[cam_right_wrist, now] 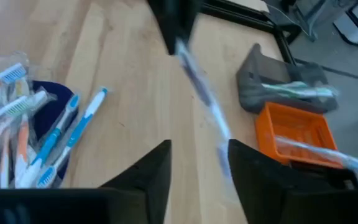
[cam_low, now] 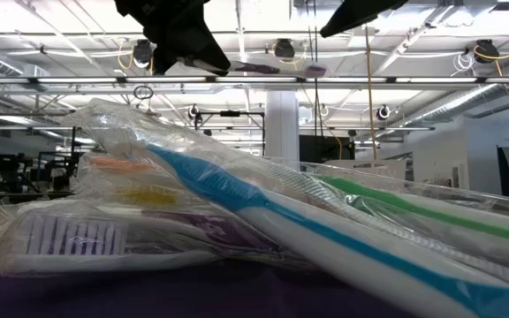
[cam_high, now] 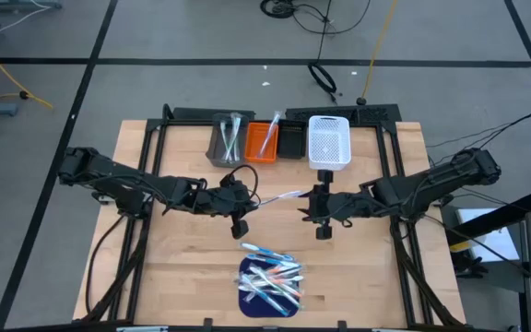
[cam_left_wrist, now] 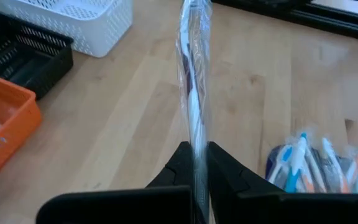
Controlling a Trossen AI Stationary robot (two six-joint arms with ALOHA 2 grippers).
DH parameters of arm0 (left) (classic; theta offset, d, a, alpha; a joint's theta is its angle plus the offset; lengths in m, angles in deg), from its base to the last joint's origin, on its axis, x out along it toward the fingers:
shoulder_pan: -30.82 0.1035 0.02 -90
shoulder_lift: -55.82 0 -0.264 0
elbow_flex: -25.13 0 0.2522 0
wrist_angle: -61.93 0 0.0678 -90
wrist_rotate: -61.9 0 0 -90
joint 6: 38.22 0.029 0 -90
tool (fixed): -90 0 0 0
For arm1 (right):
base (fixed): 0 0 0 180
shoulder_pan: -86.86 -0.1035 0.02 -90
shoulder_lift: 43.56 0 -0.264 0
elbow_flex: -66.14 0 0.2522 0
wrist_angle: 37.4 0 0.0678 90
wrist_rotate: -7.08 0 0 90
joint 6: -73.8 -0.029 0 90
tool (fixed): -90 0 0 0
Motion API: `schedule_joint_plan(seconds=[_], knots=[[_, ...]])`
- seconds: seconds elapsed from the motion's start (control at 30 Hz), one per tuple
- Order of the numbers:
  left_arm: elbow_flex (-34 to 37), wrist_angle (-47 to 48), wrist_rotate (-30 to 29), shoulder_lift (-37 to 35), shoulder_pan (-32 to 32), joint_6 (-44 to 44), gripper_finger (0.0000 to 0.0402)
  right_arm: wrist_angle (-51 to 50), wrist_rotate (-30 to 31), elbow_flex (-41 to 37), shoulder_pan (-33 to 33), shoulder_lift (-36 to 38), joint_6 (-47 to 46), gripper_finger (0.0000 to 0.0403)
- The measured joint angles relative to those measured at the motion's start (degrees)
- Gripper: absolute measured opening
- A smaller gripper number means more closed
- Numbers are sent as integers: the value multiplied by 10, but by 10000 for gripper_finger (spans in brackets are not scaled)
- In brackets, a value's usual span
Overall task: Pick & Place Toothbrushes
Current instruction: Put the purple toothbrush into the white bin
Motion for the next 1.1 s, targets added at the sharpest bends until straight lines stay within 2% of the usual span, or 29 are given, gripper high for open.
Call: schedule_joint_plan(seconds=[0.17,0.33,0.43,0.77,0.93,1.1], knots=[[0,-20,-12,0,-9,15,8,-33,2,0,-7,22,-27,189],[0,-48,-97,0,-18,20,8,-61,-1,-5,-8,28,-72,198],[0,-86,-119,0,-18,32,8,-47,-10,-27,-8,31,-85,196],[0,-208,-137,0,-18,118,8,64,-8,-106,-6,31,-90,188],[1,-243,-136,0,-10,139,8,81,-7,-116,-1,44,-90,187],[57,-381,-97,-1,1,157,8,89,-6,-116,-1,74,-91,187]])
